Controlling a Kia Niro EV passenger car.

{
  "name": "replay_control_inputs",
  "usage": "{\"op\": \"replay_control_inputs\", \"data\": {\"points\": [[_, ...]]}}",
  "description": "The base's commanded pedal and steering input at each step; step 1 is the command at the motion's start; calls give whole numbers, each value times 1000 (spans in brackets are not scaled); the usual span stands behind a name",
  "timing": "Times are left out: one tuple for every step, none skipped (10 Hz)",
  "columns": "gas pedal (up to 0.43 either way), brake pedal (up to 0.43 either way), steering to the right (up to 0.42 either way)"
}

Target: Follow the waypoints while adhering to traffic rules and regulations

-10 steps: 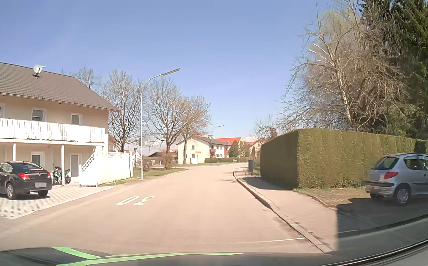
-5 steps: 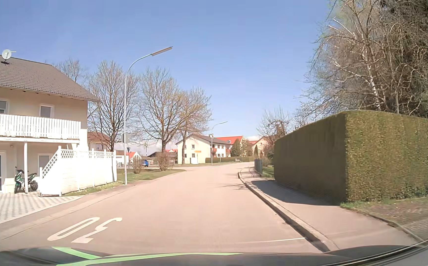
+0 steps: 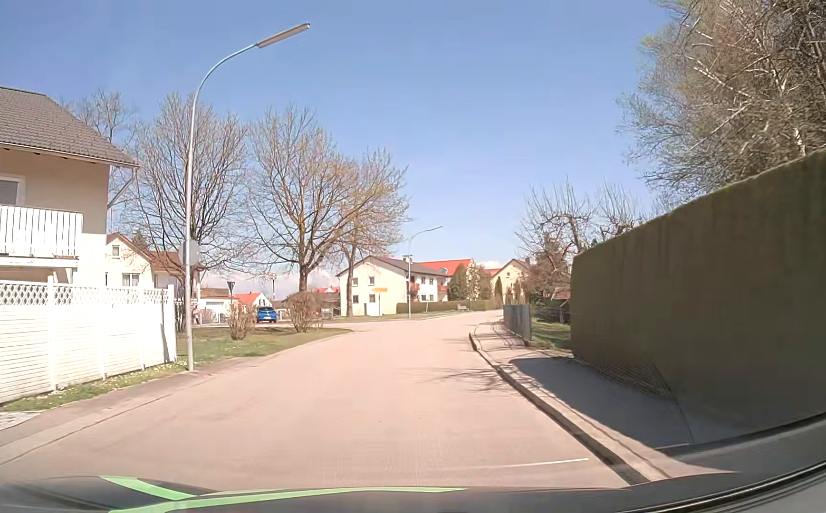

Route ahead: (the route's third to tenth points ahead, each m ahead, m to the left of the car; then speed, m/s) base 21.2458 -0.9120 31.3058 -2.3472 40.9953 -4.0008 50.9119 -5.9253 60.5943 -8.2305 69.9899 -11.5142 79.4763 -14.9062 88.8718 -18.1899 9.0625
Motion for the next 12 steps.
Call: {"op": "replay_control_inputs", "data": {"points": [[118,0,-1],[118,0,-1],[118,0,-1],[118,0,-1],[118,0,-1],[118,0,-1],[118,0,-1],[118,0,-1],[118,0,-1],[118,0,0],[118,0,3],[118,0,6]]}}
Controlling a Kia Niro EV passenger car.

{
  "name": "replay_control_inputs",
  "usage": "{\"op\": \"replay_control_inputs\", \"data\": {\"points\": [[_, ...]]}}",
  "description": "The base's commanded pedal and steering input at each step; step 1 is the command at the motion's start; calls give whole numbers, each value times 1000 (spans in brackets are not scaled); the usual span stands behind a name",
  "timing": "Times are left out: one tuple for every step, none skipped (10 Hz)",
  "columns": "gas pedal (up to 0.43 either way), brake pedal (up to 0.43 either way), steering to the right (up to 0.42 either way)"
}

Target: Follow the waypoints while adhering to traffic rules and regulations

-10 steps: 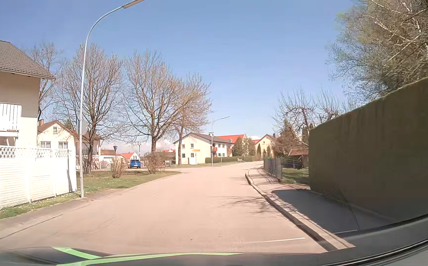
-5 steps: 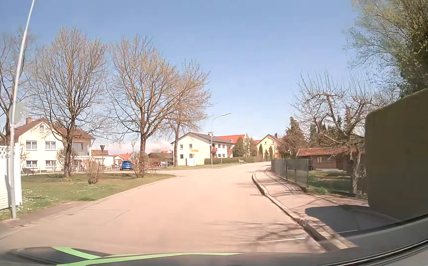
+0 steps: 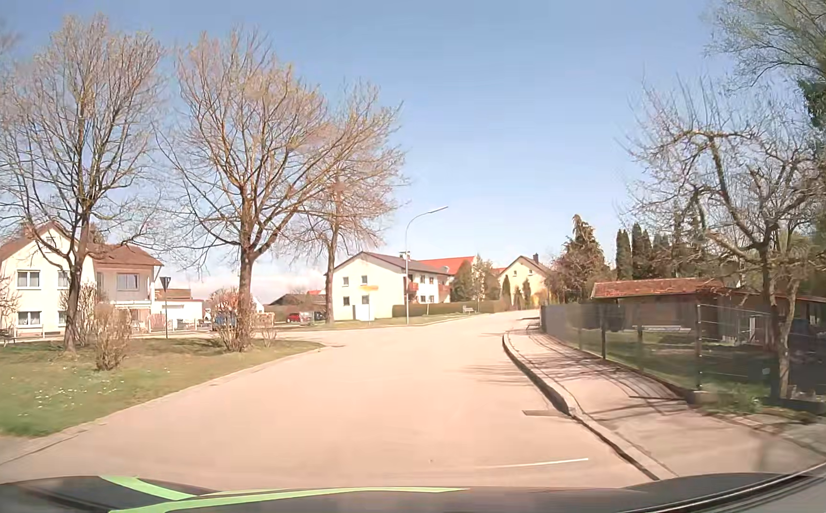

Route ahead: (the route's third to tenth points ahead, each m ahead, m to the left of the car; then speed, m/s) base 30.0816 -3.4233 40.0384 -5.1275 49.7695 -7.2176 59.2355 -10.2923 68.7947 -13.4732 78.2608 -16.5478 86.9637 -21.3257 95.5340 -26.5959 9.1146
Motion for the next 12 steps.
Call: {"op": "replay_control_inputs", "data": {"points": [[118,0,8],[118,0,11],[118,0,13],[118,0,16],[118,0,18],[118,0,21],[118,0,25],[118,0,30],[118,0,34],[118,0,34],[118,0,35],[118,0,35]]}}
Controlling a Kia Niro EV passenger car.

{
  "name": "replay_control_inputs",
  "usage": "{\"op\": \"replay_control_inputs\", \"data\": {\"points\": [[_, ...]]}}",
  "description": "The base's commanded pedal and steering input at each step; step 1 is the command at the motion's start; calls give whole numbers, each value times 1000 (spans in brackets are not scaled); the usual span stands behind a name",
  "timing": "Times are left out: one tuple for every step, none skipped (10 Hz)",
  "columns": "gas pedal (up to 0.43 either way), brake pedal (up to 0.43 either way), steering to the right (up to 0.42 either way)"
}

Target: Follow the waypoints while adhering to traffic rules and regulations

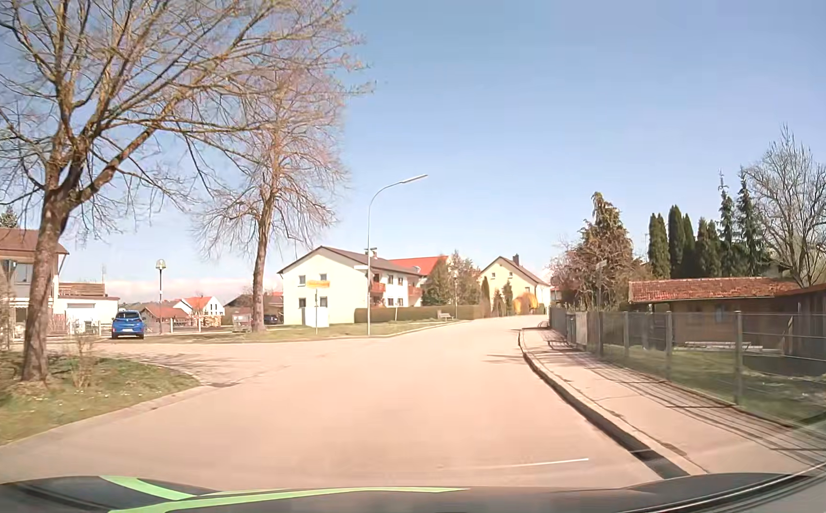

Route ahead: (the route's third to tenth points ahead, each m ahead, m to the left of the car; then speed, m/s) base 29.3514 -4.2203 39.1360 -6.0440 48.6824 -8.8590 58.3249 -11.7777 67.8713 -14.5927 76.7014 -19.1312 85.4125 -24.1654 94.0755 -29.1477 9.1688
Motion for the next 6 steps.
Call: {"op": "replay_control_inputs", "data": {"points": [[118,0,35],[118,0,35],[118,0,35],[110,0,35],[110,0,35],[87,0,35]]}}
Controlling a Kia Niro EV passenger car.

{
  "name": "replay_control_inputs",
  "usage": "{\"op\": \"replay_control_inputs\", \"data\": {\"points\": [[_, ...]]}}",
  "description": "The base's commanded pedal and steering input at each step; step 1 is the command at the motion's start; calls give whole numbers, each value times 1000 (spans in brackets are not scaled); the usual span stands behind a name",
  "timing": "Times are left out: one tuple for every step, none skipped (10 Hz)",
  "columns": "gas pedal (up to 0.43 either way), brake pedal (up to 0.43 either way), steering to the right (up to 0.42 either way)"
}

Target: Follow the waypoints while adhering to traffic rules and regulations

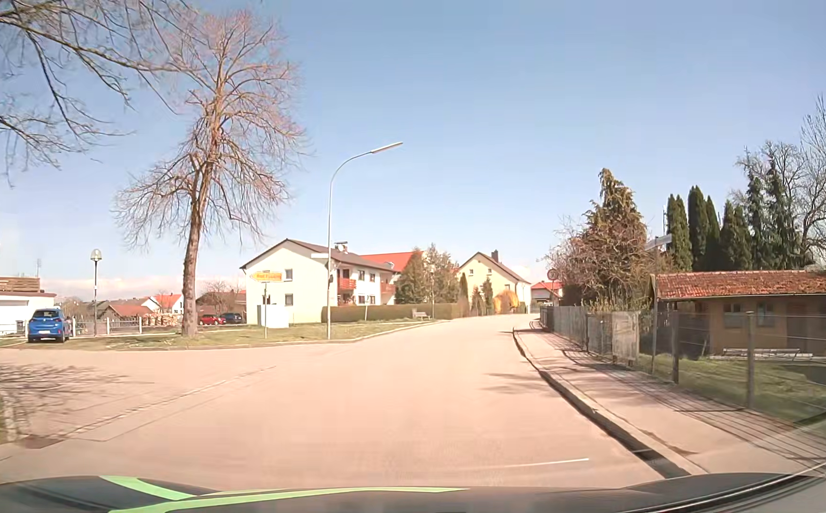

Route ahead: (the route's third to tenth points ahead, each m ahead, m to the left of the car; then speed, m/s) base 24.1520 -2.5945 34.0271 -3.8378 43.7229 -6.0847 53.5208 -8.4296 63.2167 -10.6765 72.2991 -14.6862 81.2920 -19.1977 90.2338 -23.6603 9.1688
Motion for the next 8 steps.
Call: {"op": "replay_control_inputs", "data": {"points": [[79,0,35],[79,0,35],[79,0,34],[79,0,34],[79,0,32],[39,0,28],[28,0,26],[0,0,21]]}}
